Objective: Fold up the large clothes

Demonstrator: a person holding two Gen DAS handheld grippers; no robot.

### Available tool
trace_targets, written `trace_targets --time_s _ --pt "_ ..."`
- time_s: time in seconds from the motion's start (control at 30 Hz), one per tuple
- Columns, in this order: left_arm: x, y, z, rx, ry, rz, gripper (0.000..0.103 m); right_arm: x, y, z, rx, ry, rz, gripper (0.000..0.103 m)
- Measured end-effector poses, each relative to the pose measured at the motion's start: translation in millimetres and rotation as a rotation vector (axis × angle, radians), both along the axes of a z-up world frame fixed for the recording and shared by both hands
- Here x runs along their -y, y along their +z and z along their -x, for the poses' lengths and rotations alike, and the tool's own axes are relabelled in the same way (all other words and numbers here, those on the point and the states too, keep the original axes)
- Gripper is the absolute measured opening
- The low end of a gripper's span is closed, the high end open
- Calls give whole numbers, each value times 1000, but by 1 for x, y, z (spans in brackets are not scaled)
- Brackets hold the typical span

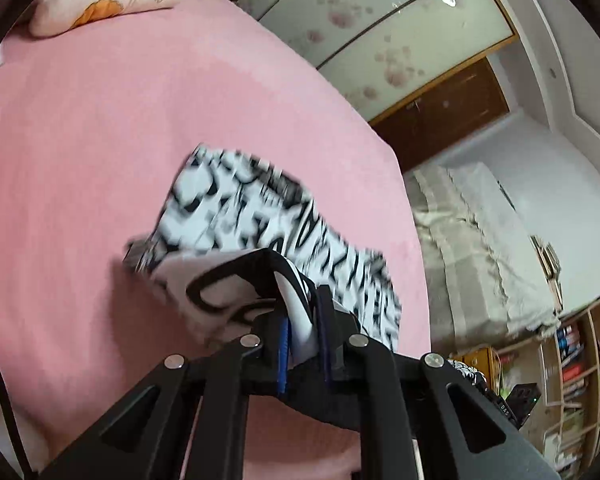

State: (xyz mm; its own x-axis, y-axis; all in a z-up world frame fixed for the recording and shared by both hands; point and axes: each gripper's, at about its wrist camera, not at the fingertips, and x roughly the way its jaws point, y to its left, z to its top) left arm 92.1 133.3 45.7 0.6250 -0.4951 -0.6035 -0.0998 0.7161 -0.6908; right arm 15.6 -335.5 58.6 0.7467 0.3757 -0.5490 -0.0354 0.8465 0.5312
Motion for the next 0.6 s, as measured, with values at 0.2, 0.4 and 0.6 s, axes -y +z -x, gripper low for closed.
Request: trace_targets --time_s 0.2,0.4,0.6 --pt "17 -21 -130 -17 22 -80 9 12 -28 -128 -65 -77 6 14" --pt "27 -115 -232 -143 93 -168 8 22 -127 -231 -245 -175 5 15" --pt "28 -181 -260 -238 77 -146 24 33 -206 -260 -393 -217 -134 21"
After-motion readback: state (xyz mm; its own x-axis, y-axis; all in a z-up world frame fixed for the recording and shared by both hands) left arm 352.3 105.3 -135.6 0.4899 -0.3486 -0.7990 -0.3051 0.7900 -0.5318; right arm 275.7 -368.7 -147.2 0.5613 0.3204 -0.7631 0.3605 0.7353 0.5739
